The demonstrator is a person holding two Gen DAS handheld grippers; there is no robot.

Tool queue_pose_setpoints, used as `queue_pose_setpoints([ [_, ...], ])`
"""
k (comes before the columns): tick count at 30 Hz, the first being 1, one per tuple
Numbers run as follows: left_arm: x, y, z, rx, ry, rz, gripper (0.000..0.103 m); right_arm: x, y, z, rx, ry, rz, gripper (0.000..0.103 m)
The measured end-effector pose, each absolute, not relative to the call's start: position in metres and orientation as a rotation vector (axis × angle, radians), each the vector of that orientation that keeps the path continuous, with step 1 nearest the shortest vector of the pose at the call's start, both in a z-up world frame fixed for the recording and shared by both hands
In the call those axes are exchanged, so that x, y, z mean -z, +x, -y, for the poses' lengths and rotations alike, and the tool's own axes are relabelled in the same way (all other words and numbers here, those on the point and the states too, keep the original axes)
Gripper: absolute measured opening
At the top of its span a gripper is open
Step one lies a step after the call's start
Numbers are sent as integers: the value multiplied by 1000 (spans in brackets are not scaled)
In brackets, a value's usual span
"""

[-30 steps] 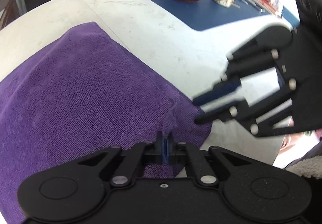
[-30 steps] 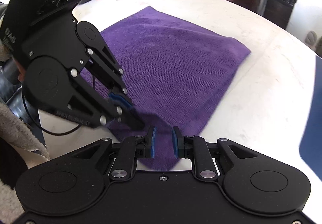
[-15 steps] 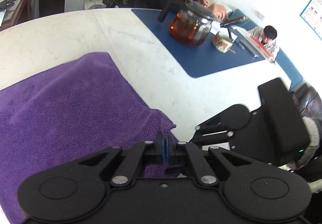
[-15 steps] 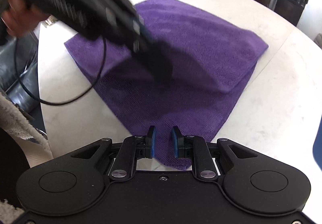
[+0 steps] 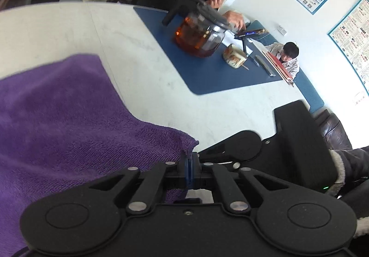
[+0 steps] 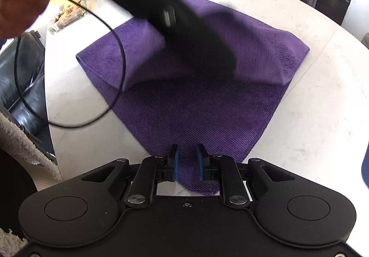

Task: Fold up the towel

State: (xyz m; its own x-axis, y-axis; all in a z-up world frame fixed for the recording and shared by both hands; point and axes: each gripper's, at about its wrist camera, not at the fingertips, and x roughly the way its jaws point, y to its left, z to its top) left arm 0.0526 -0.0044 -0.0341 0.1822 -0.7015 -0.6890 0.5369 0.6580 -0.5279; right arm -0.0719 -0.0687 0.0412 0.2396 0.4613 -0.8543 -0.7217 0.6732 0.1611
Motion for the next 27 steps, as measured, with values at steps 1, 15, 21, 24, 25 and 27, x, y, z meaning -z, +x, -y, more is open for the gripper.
queue_pose_setpoints([
  [1,39,54,6,884,-191,-1088,2,-43,-74,69,-823,-286,-1048,15],
  [15,61,58,11,918,-194,-1141,2,-57,-92,96,-724,-248,-1065,15],
  [21,69,55,17,951,-180,-1163,2,-52,-93,93,-693,-229,-1085,15],
  [24,78,54,23,973,-166,-1189,2,-53,-94,92,-688,-228,-1080,15],
  [25,81,53,25,978,-159,-1198,2,-54,-95,91,-687,-230,-1079,15],
  [27,86,53,27,975,-155,-1207,2,-55,-95,91,-684,-236,-1077,15],
])
